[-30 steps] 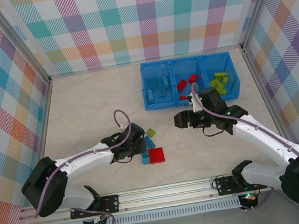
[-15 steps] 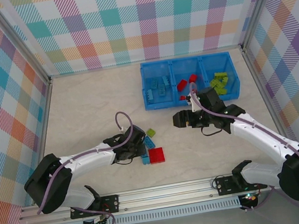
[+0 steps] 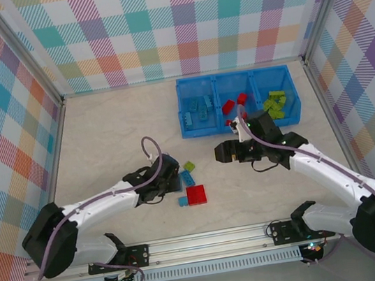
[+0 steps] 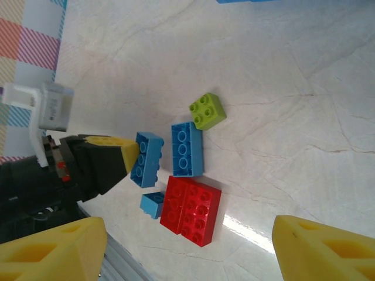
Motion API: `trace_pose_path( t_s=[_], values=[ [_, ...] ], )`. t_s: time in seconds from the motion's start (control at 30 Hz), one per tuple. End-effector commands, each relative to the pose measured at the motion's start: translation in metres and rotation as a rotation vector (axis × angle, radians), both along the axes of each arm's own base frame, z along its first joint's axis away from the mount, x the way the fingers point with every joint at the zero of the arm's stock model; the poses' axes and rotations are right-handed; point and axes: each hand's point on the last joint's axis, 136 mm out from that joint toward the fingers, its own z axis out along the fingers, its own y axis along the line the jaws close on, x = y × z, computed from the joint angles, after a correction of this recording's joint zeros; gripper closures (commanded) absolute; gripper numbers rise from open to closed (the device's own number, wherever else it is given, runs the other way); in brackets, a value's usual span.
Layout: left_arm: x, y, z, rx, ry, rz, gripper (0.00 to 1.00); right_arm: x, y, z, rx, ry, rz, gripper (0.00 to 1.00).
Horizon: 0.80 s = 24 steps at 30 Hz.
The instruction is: Sort the legos into containers by color
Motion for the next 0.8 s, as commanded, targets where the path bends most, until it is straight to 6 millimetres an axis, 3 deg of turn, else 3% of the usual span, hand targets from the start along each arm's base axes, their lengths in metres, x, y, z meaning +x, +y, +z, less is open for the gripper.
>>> trace_pose_path(
  t_s=[0.0,0.1,0.2,0.37,0.47,0.57,0.77],
  values=[
    [0.043,-0.017,0.077,-0.050,-0.262,-0.037,1.00,0.002,0.002,0.028,0.074,-0.116,-0.005,0.25],
    [0.078,-0.039,0.118,-0.035,-0.409,-0.072,1.00,0.007,-0.007,0.034,0.059,-0.175,-0.059,0.24],
    [0.124,-0.064,0.133,-0.029,-0.455,-0.081,1.00,0.009,-0.015,0.033,0.036,-0.200,-0.092,0.23],
    [0.199,-0.096,0.137,-0.030,-0.494,-0.066,1.00,0.006,-0.017,0.031,0.030,-0.189,-0.099,0.23],
    [0.241,-0.103,0.118,0.023,-0.485,-0.032,1.00,0.004,-0.018,0.030,0.036,-0.183,-0.100,0.23],
    [0.266,-0.110,0.107,0.027,-0.471,-0.027,1.00,0.002,-0.020,0.029,0.032,-0.180,-0.102,0.24],
    [0.279,-0.122,0.128,-0.035,-0.513,-0.043,0.55,-0.001,-0.023,0.022,0.010,-0.163,-0.108,0.23]
  ],
)
